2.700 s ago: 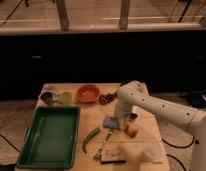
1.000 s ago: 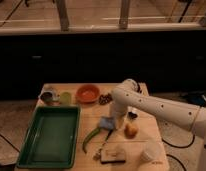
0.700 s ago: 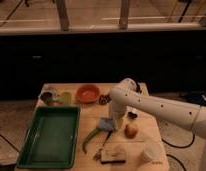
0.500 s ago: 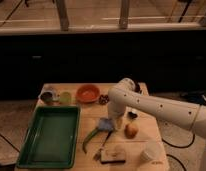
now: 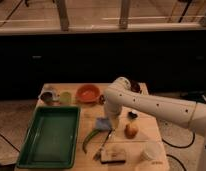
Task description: Wipe tray with sponge
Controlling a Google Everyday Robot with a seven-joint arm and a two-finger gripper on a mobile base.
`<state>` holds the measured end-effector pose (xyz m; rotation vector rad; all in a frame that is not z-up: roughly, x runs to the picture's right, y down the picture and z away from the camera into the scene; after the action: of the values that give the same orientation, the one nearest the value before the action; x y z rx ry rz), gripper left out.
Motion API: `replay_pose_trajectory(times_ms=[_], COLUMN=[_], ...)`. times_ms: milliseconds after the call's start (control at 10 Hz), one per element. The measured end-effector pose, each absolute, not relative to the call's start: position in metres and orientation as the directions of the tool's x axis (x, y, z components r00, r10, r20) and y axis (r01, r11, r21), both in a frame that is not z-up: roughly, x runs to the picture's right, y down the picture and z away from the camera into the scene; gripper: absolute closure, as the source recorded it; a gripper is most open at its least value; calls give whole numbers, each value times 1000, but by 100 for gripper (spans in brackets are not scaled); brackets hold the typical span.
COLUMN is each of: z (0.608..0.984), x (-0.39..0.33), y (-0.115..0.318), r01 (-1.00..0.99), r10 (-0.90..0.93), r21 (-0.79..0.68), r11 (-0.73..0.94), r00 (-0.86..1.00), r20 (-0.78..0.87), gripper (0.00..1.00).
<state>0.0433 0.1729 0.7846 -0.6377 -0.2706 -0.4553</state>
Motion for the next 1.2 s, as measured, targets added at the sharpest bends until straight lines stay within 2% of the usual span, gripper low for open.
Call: replay_pose_trajectory(times_ms=[200,400,700,1200], z=[780,777,771,762], x=[34,25,13,-12], y=[170,169,168,167], r01=[505,527,565,625], r10=[-342,-361,-397,-454], r21=[-496,-484,-462,-429], r11=[706,699,684,652], r00=[857,844,819,775], r20=[387,397,414,440], gripper=[95,91,96,96])
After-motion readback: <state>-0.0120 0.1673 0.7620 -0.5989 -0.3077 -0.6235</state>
